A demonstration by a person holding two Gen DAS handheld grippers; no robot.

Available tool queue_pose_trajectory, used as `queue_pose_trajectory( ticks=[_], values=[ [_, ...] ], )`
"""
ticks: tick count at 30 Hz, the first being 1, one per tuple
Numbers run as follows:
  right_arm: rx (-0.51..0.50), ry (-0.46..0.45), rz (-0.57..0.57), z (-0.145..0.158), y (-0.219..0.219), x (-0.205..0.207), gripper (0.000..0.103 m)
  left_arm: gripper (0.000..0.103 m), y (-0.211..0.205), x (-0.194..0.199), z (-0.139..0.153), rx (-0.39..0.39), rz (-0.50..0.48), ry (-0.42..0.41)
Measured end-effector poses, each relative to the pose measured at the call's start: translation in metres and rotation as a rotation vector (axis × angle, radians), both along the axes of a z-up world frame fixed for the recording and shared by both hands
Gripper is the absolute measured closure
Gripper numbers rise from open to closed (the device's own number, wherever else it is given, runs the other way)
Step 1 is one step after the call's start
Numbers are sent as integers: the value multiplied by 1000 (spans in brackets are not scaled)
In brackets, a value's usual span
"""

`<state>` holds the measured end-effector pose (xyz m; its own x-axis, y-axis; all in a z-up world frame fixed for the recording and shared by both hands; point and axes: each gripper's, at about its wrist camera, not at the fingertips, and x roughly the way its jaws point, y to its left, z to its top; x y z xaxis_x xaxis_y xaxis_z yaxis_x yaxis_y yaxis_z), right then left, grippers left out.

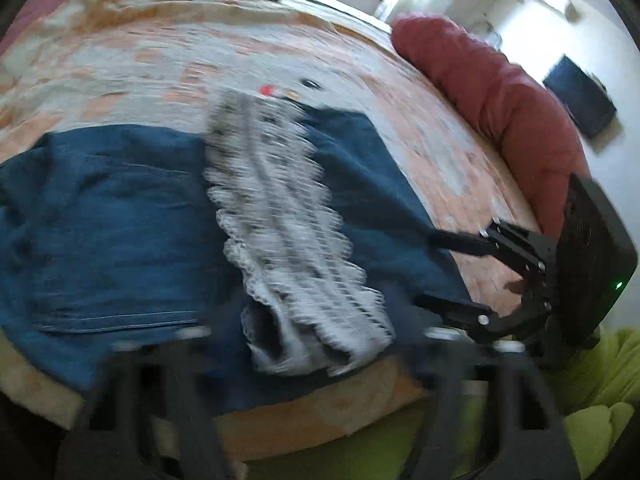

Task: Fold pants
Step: 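Lift the lace leg with the right tool and fold it over the pants, then open the right tool and smooth the folded lace leg flat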

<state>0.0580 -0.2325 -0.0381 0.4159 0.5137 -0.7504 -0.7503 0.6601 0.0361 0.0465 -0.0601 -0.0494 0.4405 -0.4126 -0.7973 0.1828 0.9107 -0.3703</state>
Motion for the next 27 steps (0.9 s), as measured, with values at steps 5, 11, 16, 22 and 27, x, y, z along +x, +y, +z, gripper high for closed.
queue_pose_trajectory(
  ticks=[5,11,16,22,27],
  values=[
    [3,-7,-14,1,-7,-1,51,89,6,-6,11,-56,-44,-15],
    [11,-35,9,10,2,2,50,73,26,-7,-8,-16,19,61],
    [19,-115,-9,27,7,24,45,57,25,-19,29,94,55,-80],
    [-52,-72,-50,24,20,81,40,57,-22,-21,36,241,-68,-154],
    [-33,-10,22,14,37,104,40,57,-22,-9,6,274,-82,-34]
  ],
)
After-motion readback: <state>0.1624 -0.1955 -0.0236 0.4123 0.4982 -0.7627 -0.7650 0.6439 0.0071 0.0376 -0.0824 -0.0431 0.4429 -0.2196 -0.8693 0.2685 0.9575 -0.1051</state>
